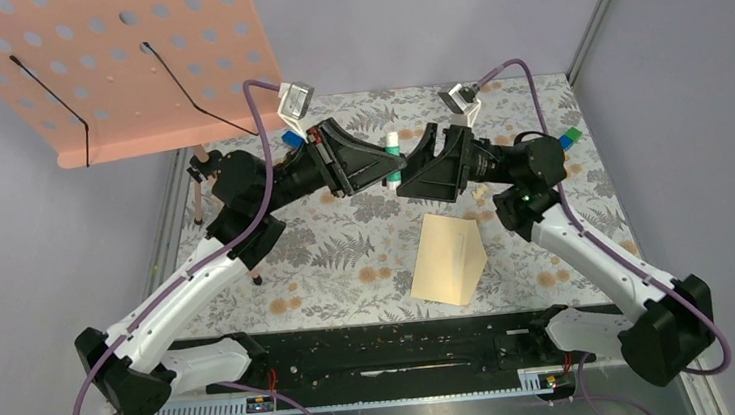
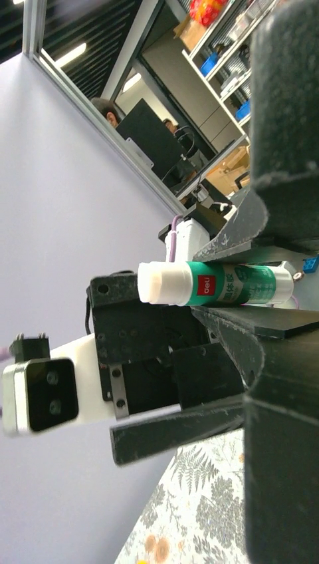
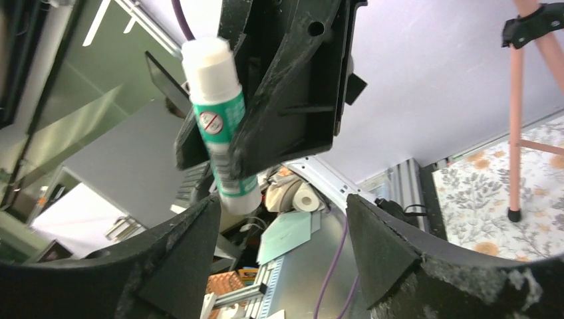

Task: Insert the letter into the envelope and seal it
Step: Unscrew the solid glue.

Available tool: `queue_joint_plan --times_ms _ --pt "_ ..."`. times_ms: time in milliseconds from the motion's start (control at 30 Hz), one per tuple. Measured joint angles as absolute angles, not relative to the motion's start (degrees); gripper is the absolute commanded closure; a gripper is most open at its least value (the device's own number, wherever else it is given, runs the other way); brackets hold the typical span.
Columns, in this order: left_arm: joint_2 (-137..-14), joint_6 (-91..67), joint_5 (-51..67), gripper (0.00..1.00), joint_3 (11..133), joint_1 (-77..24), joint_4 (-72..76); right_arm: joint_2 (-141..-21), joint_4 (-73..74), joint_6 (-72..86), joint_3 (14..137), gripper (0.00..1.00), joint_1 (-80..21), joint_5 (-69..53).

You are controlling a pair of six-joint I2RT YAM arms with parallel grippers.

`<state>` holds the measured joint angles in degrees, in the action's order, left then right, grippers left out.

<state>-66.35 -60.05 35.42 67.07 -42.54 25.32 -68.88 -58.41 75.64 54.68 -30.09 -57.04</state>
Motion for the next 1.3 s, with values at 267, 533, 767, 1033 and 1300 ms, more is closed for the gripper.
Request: queue_joint_plan --times_ms 267,533,767,1033,1300 --pt "-63.29 -57.1 30.2 1.0 67.09 -42.85 20.4 -63.64 -46.83 66.94 55.59 0.21 -29.93 -54.35" --pt "-63.26 -56.49 28.32 1.0 67.09 -42.85 17.23 -67.75 -51.46 71.29 56.73 0.3 -29.95 -54.02" --pt "-63.26 -56.29 27.53 1.0 67.09 -42.85 16.43 -69.04 -54.37 73.87 59.29 0.54 -30.46 -54.3" --pt "-63.05 -56.01 26.85 1.0 67.13 -42.85 16.25 -70.39 -55.61 75.55 59.42 0.65 -31.24 -54.33" --pt "-62.94 -55.68 26.7 1.0 67.4 -43.07 15.81 -70.65 -56.1 76.16 59.4 1.0 -31.53 -54.57"
